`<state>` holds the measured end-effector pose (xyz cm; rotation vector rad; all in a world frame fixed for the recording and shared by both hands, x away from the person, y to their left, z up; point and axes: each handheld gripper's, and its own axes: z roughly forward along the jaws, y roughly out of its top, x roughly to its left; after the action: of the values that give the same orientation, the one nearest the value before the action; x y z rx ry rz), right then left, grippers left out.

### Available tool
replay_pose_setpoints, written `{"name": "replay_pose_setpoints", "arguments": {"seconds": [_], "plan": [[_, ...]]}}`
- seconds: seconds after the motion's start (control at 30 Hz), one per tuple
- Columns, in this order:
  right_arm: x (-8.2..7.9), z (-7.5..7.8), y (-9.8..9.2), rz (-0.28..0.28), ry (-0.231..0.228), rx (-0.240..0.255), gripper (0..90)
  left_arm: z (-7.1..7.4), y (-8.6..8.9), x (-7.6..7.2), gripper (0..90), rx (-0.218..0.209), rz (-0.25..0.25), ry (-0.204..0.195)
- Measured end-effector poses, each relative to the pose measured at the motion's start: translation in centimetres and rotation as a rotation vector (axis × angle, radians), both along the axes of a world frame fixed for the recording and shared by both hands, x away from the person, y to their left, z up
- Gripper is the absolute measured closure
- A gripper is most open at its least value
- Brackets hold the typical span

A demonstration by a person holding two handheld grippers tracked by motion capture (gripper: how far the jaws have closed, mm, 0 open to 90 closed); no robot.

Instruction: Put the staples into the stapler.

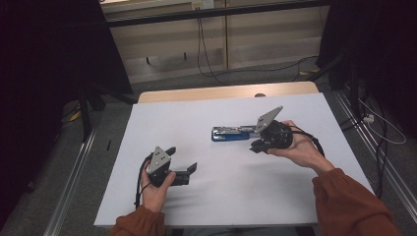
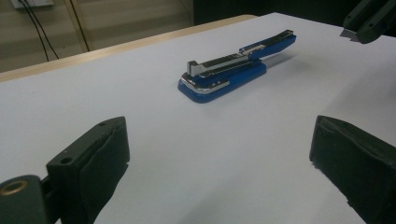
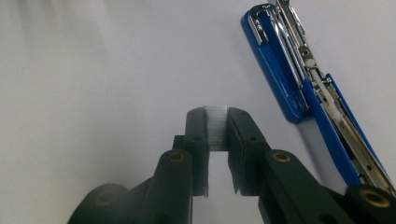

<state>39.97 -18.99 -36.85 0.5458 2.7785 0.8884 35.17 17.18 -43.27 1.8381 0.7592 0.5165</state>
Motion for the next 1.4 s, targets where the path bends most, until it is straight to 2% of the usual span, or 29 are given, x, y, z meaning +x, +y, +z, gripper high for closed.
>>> {"name": "replay_pose_setpoints", "arguments": {"seconds": [0.43, 0.9, 1.17, 1.4], "plan": [[1.8, 0.9, 0.6, -0.003, -0.027, 0.009, 79.2, 0.0, 0.0, 0.1, 5.1, 0.000, -0.005, 0.001], [3.0, 1.6, 1.6, 0.008, -0.047, -0.004, 79.2, -0.1, -0.2, 0.0, 5.1, 0.001, -0.014, 0.000], [4.3, 2.2, 1.9, 0.000, -0.061, 0.013, 79.2, -0.1, -0.1, 0.1, 5.1, 0.001, -0.011, 0.001], [4.9, 3.0, 2.6, 0.004, -0.078, 0.004, 79.2, -0.1, -0.2, 0.1, 5.1, 0.002, -0.015, -0.001]]}}
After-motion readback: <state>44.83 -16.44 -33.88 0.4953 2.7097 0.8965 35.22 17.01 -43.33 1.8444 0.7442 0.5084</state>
